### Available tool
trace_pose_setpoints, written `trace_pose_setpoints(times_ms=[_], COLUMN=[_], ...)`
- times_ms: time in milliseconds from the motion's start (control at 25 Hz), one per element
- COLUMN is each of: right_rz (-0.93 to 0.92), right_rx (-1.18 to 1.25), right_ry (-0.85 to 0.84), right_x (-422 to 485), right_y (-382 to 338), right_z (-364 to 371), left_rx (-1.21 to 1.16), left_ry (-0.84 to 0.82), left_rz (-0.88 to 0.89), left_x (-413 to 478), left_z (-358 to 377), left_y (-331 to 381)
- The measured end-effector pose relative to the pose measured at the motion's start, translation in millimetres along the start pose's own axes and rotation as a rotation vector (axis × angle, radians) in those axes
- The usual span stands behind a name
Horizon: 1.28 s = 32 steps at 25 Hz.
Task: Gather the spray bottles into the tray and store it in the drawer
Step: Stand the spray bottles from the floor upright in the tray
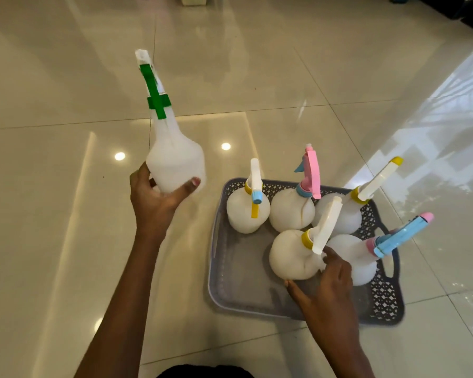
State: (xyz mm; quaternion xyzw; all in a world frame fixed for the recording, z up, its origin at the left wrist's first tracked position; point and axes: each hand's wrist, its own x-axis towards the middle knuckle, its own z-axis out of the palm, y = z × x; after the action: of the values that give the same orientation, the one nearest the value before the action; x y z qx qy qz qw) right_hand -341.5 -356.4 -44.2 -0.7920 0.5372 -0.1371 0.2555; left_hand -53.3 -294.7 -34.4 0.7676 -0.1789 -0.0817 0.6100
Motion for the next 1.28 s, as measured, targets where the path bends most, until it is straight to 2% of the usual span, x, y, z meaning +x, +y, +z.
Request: trace_pose_setpoints(times_ms=[80,160,200,320,360,440,520,680,760,840,1040,1200,1280], right_rz=[-0.021,-0.074,-0.110,-0.197,-0.235,-0.296,-0.285,-0.150,-0.037,0.008,-0.193,-0.235,-0.217], right_rx=[-0.142,-0.138,-0.054,0.425,0.514,0.524,0.478,0.430,0.474,0.565,0.360,0.284,0.299], right_ry=[-0.004,-0.036,-0.042,-0.151,-0.211,-0.261,-0.206,-0.065,-0.060,-0.084,-0.164,-0.198,-0.230], right_x=[-9.5,-14.9,-15.3,-14.6,-15.8,-20.2,-20.6,-9.4,-6.4,-5.3,3.3,12.5,13.7], right_y=[-7.9,-20.3,-26.1,-49.8,-56.9,-64.3,-67.7,-65.7,-61.7,-59.6,-61.6,-63.7,-60.7], right_z=[-23.4,-45.9,-52.5,-57.3,-53.5,-38.5,-21.9,2.8,13.1,20.4,34.1,38.8,32.0], left_rx=[-0.102,-0.132,-0.126,0.041,0.094,0.130,0.167,0.295,0.395,0.386,0.078,0.043,0.094], left_ry=[-0.128,-0.256,-0.308,-0.392,-0.404,-0.434,-0.479,-0.536,-0.547,-0.564,-0.570,-0.359,-0.312], left_rz=[0.070,0.122,0.135,0.201,0.218,0.210,0.191,0.132,0.145,0.139,0.104,-0.100,-0.233], left_x=[-41.0,-75.1,-88.6,-116.7,-122.2,-128.8,-131.8,-135.1,-134.4,-133.4,-130.0,-125.1,-124.4], left_z=[-9.8,-18.0,-19.8,-16.4,-13.6,-8.0,-1.4,12.4,18.1,22.1,8.6,7.2,13.3], left_y=[11.2,16.1,16.2,14.5,14.8,15.1,14.0,-4.2,-14.9,-18.2,-14.7,-26.4,-26.9])
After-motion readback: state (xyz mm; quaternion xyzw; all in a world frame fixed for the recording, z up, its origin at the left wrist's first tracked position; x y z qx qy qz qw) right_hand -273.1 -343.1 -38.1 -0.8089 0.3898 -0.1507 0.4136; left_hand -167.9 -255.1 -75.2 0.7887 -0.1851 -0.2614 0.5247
